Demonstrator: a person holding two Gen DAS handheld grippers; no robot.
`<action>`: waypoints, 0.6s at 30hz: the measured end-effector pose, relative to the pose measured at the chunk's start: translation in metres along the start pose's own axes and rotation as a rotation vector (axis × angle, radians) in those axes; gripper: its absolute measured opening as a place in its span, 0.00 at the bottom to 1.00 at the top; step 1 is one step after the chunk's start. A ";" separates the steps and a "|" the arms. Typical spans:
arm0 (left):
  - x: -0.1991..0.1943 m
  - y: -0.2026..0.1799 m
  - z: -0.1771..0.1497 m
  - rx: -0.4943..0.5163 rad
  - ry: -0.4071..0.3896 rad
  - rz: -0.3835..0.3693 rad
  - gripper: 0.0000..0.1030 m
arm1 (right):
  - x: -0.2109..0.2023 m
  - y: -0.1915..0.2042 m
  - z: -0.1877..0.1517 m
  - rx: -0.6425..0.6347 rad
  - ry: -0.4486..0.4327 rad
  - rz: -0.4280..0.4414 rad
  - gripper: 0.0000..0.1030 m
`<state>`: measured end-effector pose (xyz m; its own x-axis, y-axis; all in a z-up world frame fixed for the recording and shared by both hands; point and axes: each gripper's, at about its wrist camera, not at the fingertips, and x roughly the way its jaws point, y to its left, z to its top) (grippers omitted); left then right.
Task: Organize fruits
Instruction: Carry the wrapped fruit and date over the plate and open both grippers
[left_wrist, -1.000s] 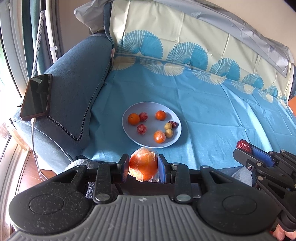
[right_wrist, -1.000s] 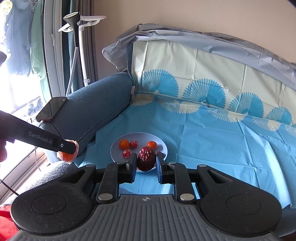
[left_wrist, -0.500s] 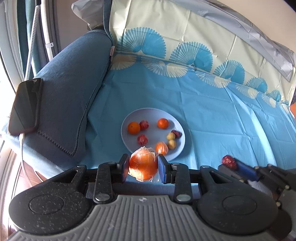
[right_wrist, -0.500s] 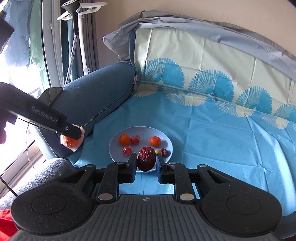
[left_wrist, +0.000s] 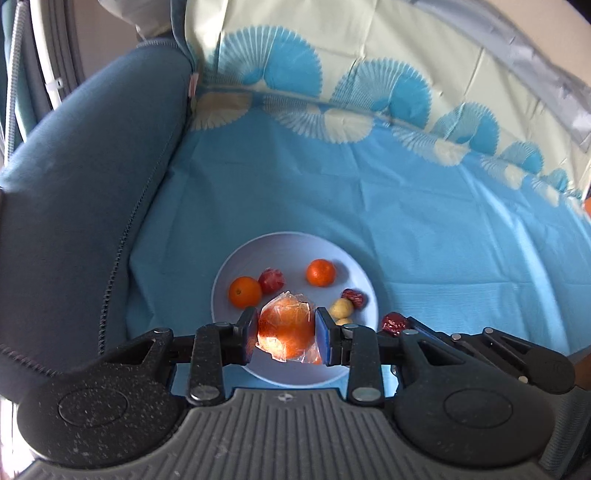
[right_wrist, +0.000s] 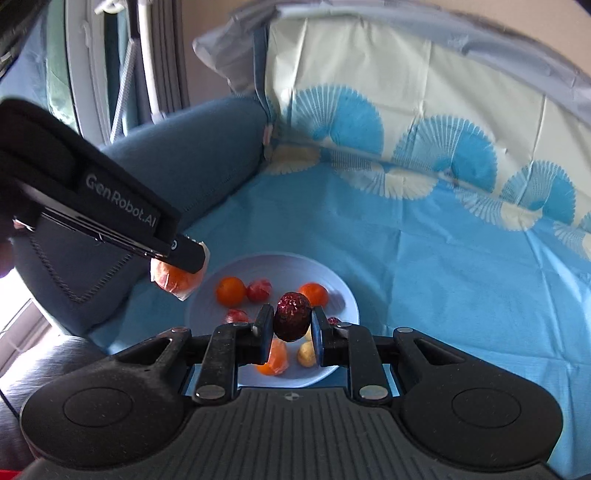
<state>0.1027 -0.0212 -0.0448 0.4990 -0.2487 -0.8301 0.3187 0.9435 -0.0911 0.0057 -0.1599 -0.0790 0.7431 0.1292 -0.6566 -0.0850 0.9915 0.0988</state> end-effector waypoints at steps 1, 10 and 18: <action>0.010 0.001 0.002 0.002 0.010 0.006 0.35 | 0.010 -0.002 0.000 0.011 0.016 0.001 0.22; 0.083 0.005 0.018 0.030 0.107 0.026 0.35 | 0.072 -0.017 -0.004 0.030 0.101 0.011 0.22; 0.113 0.009 0.028 0.038 0.115 0.055 0.73 | 0.108 -0.019 -0.001 -0.001 0.150 0.038 0.23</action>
<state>0.1849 -0.0472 -0.1241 0.4212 -0.1680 -0.8913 0.3251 0.9454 -0.0245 0.0873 -0.1650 -0.1527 0.6320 0.1673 -0.7567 -0.1119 0.9859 0.1246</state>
